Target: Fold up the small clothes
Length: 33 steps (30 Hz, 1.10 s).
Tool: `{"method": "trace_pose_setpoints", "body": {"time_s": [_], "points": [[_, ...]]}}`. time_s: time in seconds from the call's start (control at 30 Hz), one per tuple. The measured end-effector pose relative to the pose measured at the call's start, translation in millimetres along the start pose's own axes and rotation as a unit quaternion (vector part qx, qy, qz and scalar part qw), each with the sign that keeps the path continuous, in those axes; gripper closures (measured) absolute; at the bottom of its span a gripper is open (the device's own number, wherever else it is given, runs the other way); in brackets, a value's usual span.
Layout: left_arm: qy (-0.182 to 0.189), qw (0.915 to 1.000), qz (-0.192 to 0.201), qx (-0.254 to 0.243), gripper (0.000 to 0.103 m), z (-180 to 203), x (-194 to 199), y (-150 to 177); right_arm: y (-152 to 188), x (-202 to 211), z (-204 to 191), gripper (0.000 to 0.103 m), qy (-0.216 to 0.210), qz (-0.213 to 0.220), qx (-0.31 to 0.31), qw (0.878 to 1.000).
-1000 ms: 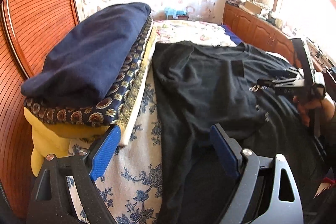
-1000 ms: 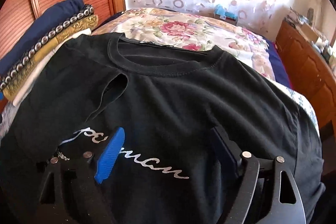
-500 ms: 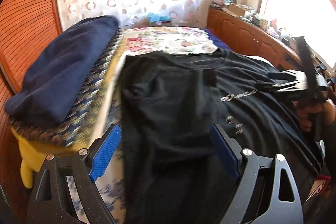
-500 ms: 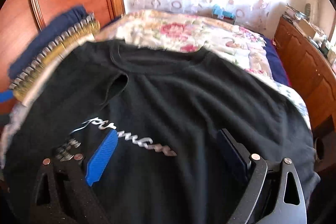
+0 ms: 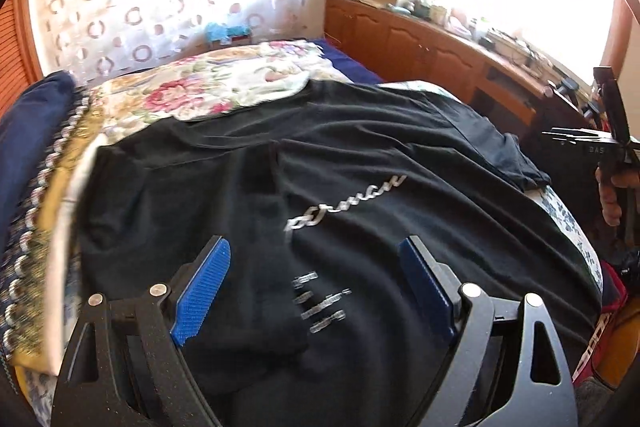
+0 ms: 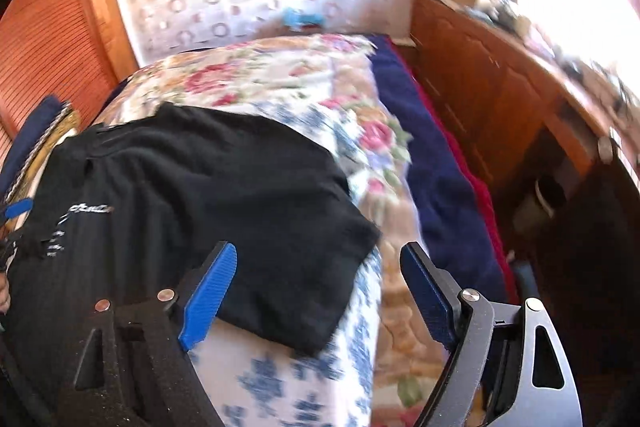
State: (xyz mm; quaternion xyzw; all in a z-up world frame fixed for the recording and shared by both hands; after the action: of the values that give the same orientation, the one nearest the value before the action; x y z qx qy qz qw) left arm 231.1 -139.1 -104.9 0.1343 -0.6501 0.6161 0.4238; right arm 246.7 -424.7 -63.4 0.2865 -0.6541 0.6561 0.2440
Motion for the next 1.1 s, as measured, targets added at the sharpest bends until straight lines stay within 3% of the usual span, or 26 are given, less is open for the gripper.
{"method": "trace_pose_setpoints", "body": {"time_s": [0.07,0.13,0.4,0.57,0.63,0.73,0.93,1.1], "points": [[0.003,0.9999,-0.009,-0.009,0.015,8,-8,1,10,-10,11,0.023,-0.014,-0.009,-0.023,1.0],[0.001,0.9997,-0.022,-0.014,0.015,13,-17,5,14,-22,17,0.032,-0.042,-0.018,-0.046,0.998],[-0.004,0.9982,-0.057,-0.02,0.016,21,-41,16,26,-45,33,0.034,-0.083,-0.034,-0.085,0.992],[-0.014,0.9978,-0.057,-0.031,0.015,22,-43,21,28,-45,37,0.062,-0.131,-0.029,-0.106,0.985],[-0.023,0.9976,-0.05,-0.042,0.015,23,-44,23,27,-41,39,0.078,-0.136,-0.025,-0.101,0.985],[-0.022,0.9978,-0.048,-0.039,0.014,23,-43,24,28,-31,37,0.098,-0.099,-0.017,-0.069,0.993],[-0.021,0.9979,-0.048,-0.039,0.014,22,-43,24,4,2,21,0.099,-0.074,0.031,-0.015,0.997],[-0.036,0.9985,-0.034,-0.022,0.014,17,-33,18,-34,18,-30,0.099,-0.107,0.069,0.041,0.991]]}}
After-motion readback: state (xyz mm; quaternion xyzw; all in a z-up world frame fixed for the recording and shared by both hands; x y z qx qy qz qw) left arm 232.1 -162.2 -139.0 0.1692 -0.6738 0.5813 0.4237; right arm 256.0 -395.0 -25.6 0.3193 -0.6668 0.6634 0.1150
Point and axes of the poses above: each gripper's, at about its wrist camera, not at the fingertips, and x roughly against the way its jaws point, z to its right, y to its underside, the point moved 7 cm from there along -x, roughly the way its jaws point, and after that the axes turned 3 degrees about x, right-handed, at the moved point
